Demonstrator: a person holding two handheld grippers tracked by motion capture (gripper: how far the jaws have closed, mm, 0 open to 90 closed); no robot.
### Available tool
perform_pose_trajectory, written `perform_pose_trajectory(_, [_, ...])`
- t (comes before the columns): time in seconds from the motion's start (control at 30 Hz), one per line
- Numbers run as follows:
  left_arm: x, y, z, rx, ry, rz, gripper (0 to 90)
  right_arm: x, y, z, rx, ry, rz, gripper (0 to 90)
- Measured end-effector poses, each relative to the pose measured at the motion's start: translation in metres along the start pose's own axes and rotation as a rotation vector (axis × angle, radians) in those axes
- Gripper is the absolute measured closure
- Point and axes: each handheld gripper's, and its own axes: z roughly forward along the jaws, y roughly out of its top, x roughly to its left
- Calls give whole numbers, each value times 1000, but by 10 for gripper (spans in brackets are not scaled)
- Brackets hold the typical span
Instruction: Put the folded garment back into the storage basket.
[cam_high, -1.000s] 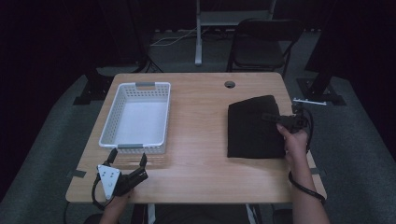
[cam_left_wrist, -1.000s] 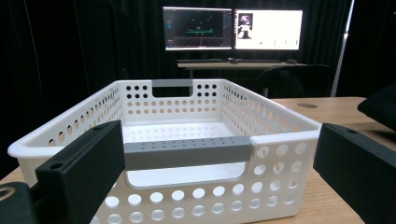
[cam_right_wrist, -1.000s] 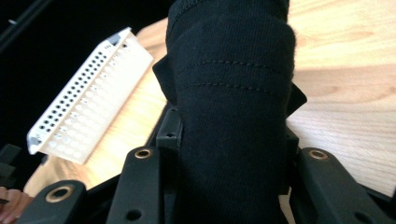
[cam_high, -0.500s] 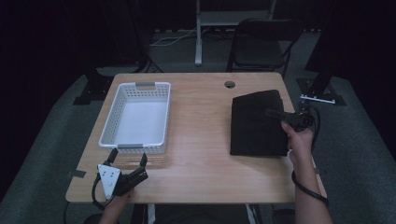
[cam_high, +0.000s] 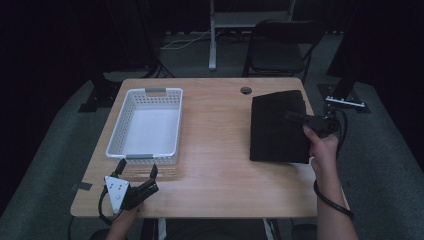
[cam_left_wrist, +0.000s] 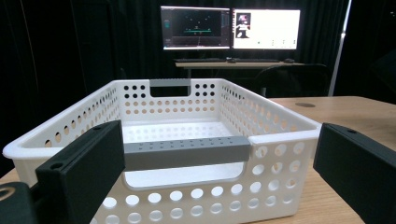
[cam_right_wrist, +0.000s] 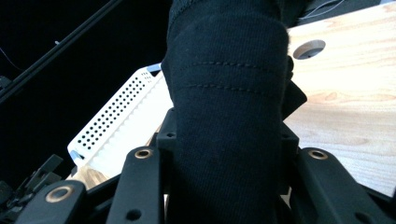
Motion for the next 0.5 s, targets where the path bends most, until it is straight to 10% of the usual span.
perform_pose_trajectory(0.5, [0,0,0,1,-10,1,34,16,12,-11,-73,84,-7,603])
